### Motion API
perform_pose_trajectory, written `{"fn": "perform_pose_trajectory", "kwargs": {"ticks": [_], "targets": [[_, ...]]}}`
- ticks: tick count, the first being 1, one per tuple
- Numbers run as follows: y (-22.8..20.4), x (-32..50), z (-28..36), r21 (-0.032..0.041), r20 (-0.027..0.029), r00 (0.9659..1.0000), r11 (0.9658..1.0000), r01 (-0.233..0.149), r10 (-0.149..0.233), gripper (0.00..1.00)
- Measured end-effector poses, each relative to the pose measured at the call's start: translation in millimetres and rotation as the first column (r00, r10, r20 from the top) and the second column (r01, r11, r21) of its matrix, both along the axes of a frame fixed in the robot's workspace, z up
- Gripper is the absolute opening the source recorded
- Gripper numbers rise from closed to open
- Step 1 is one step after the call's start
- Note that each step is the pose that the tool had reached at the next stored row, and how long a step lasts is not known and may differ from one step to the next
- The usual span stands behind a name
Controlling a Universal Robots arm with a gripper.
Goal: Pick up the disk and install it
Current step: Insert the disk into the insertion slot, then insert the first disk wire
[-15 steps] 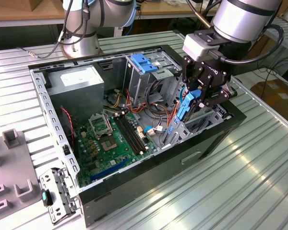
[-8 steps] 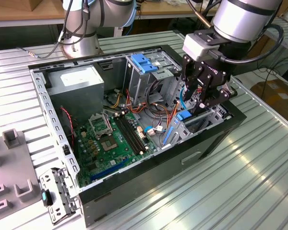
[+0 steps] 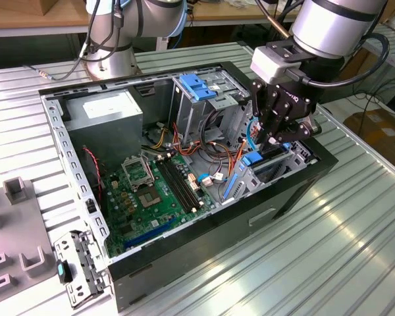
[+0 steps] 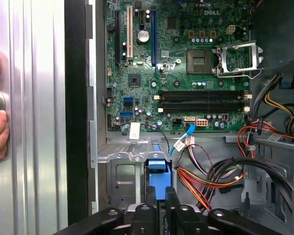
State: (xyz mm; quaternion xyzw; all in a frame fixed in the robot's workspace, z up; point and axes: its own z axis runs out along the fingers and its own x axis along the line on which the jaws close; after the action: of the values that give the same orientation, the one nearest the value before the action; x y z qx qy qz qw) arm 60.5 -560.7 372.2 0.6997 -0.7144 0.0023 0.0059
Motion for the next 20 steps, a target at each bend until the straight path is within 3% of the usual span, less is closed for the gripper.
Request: {"fn": "perform_pose_trajectory", "kwargs": {"ticks": [3,16,20], "targets": [[0.0,0.0,0.0,-0.0010,0.0000,1.0000,1.0000,0.000,0.000,0.11],[0.0,0.1,0.0,-0.0050,0.0000,1.0000,1.0000,0.000,0.000,0.11],[0.0,3.5,-0.3,-0.0049,0.0000,1.0000,1.0000,0.000,0.000,0.11]]}}
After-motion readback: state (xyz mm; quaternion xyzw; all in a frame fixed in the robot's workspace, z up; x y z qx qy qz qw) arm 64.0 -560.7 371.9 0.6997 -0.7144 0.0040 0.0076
